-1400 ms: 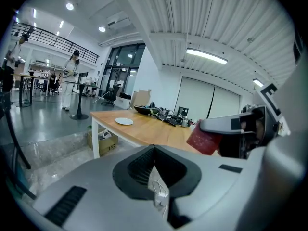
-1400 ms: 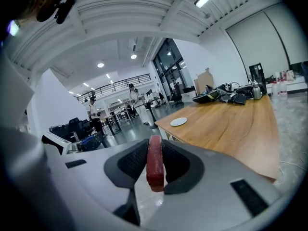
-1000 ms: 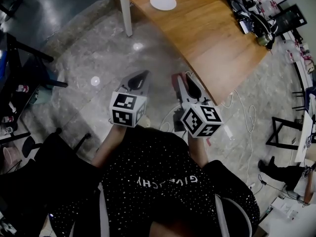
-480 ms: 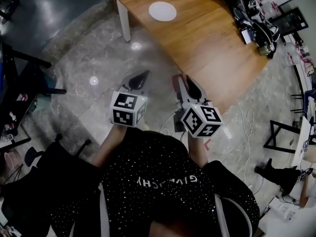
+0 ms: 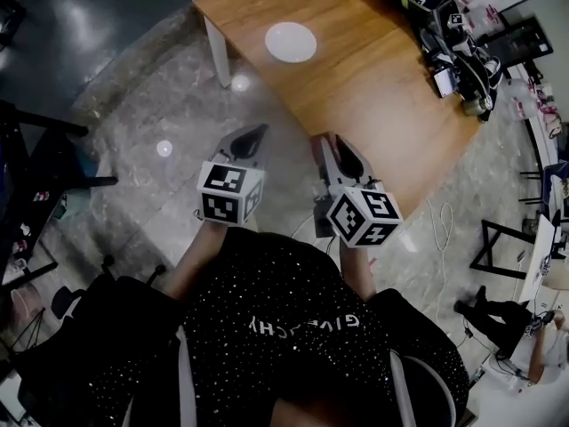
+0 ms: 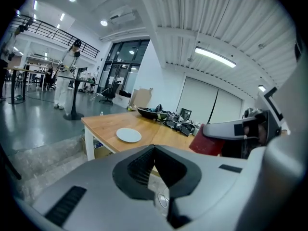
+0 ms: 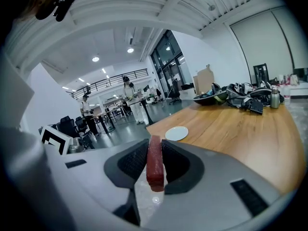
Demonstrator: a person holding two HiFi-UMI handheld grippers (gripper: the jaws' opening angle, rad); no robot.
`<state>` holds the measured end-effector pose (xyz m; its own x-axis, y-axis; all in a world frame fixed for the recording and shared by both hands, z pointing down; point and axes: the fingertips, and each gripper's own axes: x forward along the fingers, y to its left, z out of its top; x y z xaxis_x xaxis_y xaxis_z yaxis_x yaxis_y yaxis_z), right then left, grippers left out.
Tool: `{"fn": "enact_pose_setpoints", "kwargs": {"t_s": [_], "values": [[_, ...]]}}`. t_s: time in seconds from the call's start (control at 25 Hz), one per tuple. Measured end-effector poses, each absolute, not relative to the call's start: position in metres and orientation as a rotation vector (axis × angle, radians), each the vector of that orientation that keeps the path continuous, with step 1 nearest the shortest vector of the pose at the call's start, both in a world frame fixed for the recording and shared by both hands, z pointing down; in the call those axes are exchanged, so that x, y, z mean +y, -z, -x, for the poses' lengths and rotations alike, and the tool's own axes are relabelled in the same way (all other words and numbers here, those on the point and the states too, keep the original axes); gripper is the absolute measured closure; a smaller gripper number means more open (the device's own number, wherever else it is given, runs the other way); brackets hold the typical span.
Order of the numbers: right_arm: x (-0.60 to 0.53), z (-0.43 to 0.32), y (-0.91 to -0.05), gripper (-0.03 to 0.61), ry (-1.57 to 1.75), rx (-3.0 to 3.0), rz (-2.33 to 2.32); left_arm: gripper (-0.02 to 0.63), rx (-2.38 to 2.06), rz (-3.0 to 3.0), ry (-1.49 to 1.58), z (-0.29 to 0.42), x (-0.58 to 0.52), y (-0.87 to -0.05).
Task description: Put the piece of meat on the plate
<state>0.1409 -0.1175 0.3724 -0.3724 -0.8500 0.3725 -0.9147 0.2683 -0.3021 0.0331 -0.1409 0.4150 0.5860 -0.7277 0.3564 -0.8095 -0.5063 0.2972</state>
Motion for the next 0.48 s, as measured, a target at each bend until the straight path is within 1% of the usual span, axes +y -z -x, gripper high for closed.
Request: {"fn": "enact_pose_setpoints", "kwargs": {"t_s": [0.48], "values": [[-0.203,-0.134,-0.376,0.483,-0.721,-2.350,-1.703,0.604,-1.178,-2.398,-0.246,-0.030,-0.232,-0.417]]}}
